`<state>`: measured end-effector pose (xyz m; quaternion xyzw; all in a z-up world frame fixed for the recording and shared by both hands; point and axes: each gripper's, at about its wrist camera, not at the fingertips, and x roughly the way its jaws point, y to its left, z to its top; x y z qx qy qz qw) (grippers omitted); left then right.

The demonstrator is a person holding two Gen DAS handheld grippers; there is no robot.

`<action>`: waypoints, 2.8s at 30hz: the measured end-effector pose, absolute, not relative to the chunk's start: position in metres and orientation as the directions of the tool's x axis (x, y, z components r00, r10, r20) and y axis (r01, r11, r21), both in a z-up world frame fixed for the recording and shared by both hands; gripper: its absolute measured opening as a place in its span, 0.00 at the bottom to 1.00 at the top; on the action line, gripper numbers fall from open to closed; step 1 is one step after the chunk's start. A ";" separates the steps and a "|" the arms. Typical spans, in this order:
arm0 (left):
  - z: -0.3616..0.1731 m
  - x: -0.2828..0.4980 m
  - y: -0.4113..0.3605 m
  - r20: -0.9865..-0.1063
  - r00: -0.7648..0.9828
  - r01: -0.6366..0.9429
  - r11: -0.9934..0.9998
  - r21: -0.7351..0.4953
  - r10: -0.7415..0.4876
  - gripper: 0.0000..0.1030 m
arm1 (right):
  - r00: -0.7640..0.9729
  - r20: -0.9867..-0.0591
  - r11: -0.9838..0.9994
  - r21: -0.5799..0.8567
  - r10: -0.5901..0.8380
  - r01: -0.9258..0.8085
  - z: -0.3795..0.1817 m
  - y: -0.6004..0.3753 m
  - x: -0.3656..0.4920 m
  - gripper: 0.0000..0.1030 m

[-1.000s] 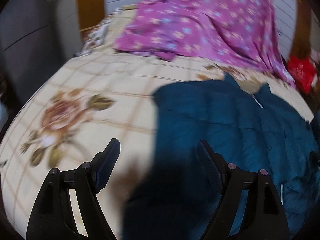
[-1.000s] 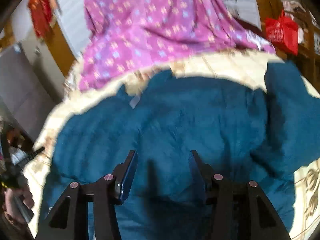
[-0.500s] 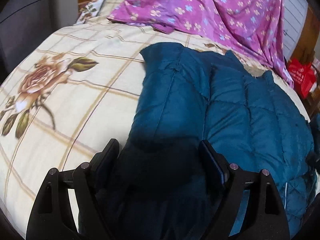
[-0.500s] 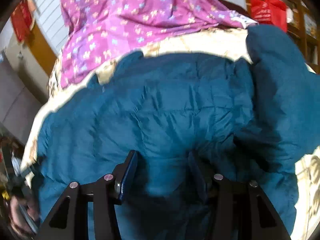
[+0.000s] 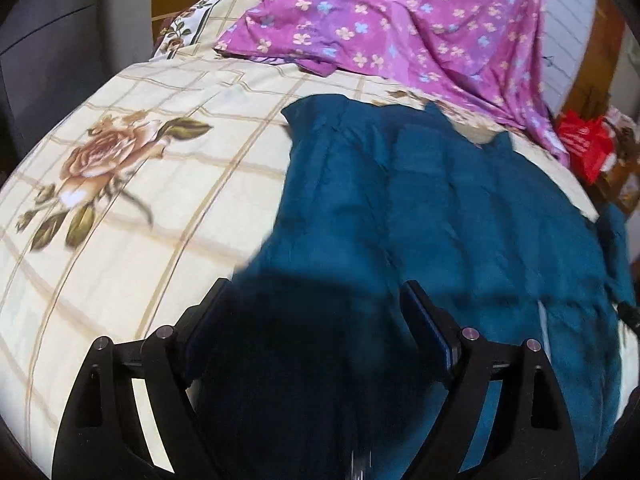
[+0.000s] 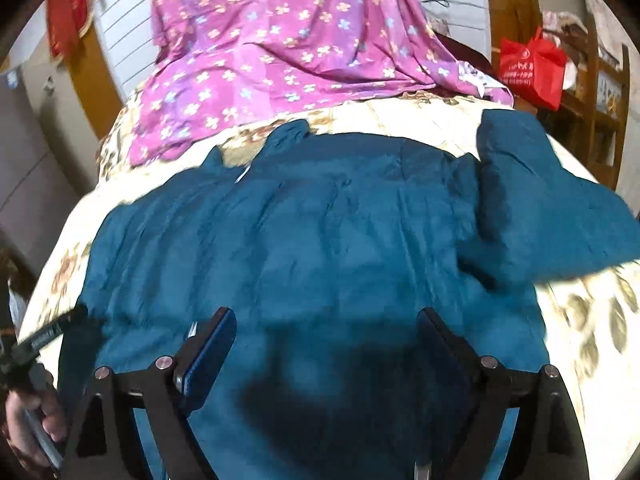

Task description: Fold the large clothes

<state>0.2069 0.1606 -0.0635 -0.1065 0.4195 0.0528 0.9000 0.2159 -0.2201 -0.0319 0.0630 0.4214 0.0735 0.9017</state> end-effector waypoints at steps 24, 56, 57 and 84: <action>-0.080 0.133 0.220 -0.795 0.607 -0.380 0.885 -0.268 0.020 0.85 | 0.564 -0.819 0.994 0.058 0.101 -0.095 -0.096 -0.194 0.130 1.00; -0.090 0.146 0.096 -0.776 0.629 -0.059 0.998 0.015 0.048 0.85 | 0.552 -0.825 0.993 0.090 0.120 -0.081 -0.092 -0.198 0.120 0.98; -0.090 0.145 0.096 -0.777 0.628 -0.060 0.998 0.013 0.048 0.85 | 0.579 -0.807 0.994 0.098 0.111 -0.055 -0.085 -0.208 0.119 0.98; -0.089 0.145 0.098 -0.769 0.637 -0.076 0.997 0.000 0.049 0.85 | 0.753 -0.654 0.687 0.576 0.064 0.442 -0.095 -0.684 0.229 0.99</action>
